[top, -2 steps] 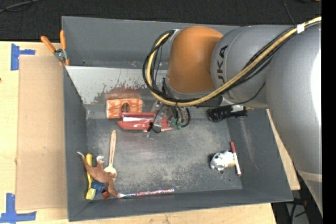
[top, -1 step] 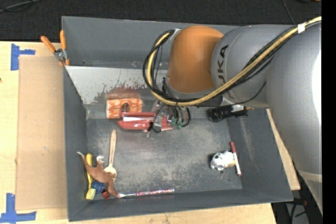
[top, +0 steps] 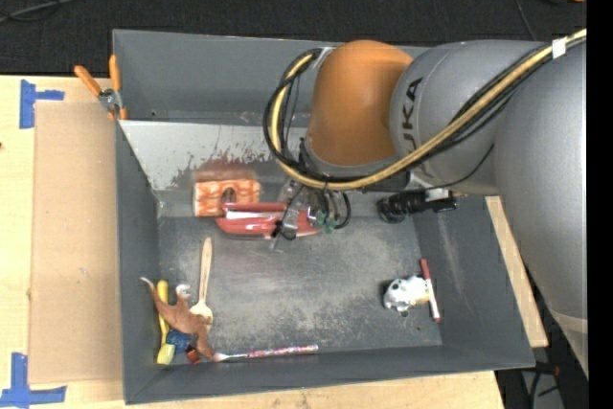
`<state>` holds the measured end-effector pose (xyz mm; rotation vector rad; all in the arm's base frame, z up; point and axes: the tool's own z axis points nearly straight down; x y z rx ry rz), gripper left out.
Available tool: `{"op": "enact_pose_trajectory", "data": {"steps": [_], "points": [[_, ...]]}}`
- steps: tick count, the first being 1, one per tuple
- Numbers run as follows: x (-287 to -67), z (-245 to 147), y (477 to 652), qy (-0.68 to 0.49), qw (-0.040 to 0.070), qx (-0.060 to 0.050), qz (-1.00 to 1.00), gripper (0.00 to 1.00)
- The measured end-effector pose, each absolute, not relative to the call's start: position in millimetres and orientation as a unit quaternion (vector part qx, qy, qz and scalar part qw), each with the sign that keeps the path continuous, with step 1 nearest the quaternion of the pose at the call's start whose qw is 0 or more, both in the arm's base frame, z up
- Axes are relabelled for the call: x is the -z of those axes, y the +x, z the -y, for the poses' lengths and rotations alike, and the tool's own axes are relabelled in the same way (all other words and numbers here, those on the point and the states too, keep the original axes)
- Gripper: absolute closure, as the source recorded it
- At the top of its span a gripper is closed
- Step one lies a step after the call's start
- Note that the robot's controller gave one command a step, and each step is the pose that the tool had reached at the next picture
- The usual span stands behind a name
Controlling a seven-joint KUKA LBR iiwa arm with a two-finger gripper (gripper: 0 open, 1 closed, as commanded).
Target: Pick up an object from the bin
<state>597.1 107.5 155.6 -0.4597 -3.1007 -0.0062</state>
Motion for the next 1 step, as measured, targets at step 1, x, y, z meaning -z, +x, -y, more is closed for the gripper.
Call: {"op": "enact_pose_trajectory", "data": {"steps": [1], "points": [[-211.3,-106.9,596.1,-0.146,0.006,0.001,0.989,1.0]]}}
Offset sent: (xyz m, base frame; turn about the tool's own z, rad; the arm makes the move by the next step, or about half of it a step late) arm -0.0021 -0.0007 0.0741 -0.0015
